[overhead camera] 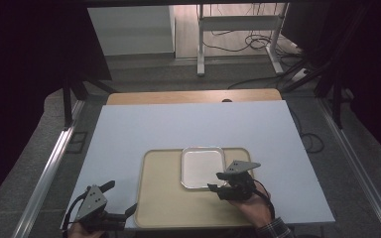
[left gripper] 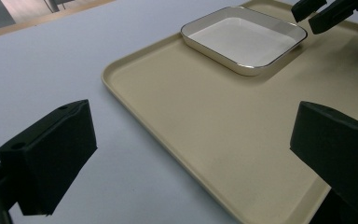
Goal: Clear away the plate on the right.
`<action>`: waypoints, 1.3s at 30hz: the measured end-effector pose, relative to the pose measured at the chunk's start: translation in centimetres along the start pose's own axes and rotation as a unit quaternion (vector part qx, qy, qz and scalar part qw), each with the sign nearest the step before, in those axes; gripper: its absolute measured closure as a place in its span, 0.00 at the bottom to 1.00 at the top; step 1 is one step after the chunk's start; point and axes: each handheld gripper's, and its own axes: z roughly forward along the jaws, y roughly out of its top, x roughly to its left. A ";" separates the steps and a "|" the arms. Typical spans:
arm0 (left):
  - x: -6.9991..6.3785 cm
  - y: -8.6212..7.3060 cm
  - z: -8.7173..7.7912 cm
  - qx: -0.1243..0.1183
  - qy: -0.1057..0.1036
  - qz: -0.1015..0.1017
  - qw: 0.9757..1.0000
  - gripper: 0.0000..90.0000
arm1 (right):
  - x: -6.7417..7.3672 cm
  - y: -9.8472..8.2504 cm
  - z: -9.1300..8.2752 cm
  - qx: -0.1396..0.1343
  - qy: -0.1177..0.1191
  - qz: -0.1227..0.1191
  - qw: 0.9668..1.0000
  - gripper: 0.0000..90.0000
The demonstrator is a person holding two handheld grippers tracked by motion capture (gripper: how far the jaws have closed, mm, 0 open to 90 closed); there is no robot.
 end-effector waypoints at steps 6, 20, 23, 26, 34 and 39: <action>0.0 0.0 0.0 0.001 0.000 0.002 1.000 0.00 | -0.2 0.0 -0.3 -0.001 -0.009 -0.006 1.000 0.45; 0.0 0.0 0.0 0.000 0.000 0.001 1.000 0.00 | -1.1 -0.3 -1.4 -0.006 -0.030 -0.008 0.999 0.37; 0.0 0.0 0.0 0.000 -0.001 0.001 1.000 0.00 | -1.4 -0.4 -1.7 -0.007 -0.034 -0.005 0.999 0.35; 0.0 0.0 0.0 0.000 0.000 0.001 1.000 0.00 | -1.6 -0.6 -2.0 -0.009 -0.035 -0.003 0.999 0.34; 0.0 0.0 0.0 0.000 -0.001 0.001 1.000 0.00 | -2.0 -0.7 -2.9 -0.020 -0.036 -0.003 0.999 0.30; 0.0 0.0 0.0 0.000 -0.001 0.001 1.000 0.00 | -2.1 -0.7 -3.2 -0.022 -0.041 -0.004 0.999 0.25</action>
